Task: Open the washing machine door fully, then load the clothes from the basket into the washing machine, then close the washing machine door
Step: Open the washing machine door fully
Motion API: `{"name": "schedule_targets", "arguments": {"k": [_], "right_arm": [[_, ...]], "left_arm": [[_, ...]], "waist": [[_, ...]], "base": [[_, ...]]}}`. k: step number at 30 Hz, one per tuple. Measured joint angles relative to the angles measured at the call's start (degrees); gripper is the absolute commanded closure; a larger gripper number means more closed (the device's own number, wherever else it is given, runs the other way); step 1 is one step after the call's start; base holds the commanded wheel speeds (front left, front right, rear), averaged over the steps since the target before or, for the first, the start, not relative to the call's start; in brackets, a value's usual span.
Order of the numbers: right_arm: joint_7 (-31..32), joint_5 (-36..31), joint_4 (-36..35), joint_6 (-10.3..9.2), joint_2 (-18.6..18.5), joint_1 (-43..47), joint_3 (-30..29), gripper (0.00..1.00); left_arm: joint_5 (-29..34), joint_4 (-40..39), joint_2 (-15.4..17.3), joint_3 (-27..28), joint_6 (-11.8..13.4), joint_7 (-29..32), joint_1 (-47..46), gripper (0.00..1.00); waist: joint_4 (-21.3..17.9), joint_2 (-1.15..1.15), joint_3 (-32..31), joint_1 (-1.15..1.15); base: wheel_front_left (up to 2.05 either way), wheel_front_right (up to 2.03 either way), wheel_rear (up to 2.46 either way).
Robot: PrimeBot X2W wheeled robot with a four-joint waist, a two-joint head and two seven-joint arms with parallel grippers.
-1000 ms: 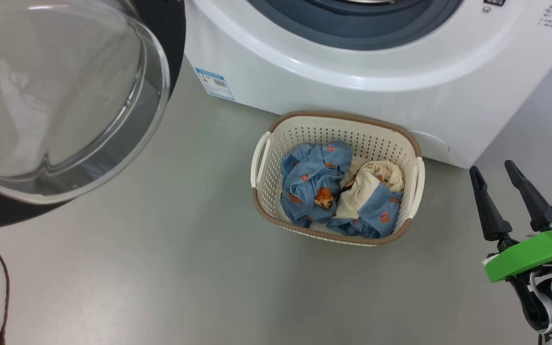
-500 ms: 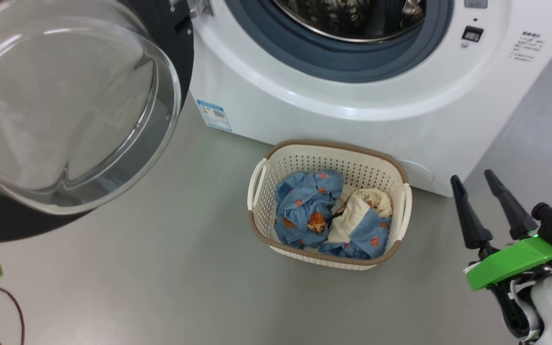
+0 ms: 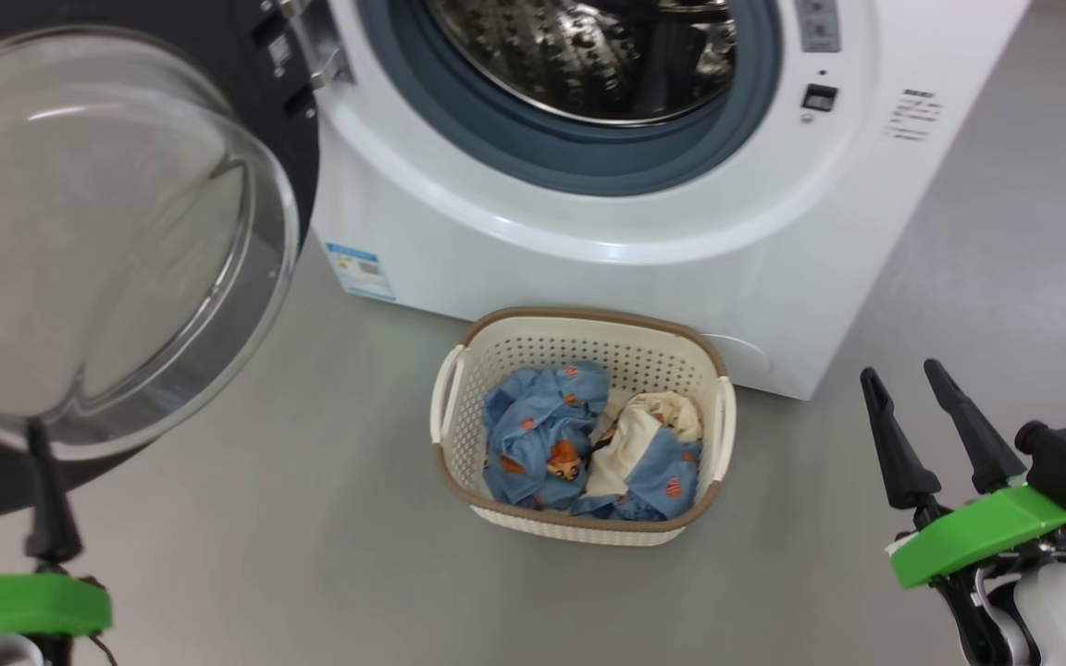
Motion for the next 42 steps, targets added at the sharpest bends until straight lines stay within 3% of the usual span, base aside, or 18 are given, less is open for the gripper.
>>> {"name": "schedule_targets", "arguments": {"k": [17,32,42], "right_arm": [[0.0,-0.01,-0.49,0.0,0.91,2.25,-0.31,0.0],[0.0,0.0,-0.57,0.0,1.47,2.25,-0.37,0.0],[0.0,0.0,-0.68,0.0,1.63,2.28,-0.71,0.0]], "left_arm": [[-2.45,-7.59,0.12,-10.45,-0.01,0.0,7.09,0.0],[-3.41,-8.29,0.57,-12.78,-0.01,0.0,8.16,0.0],[-4.05,-8.68,0.59,-13.19,-0.01,0.0,8.39,0.0]], "waist": [[-10.04,0.0,-2.12,0.01],[-19.94,0.0,-2.7,0.01],[-23.97,0.0,-3.2,0.01]], "base": [[0.0,0.0,0.0],[0.0,0.0,0.0],[0.0,0.0,0.0]]}}
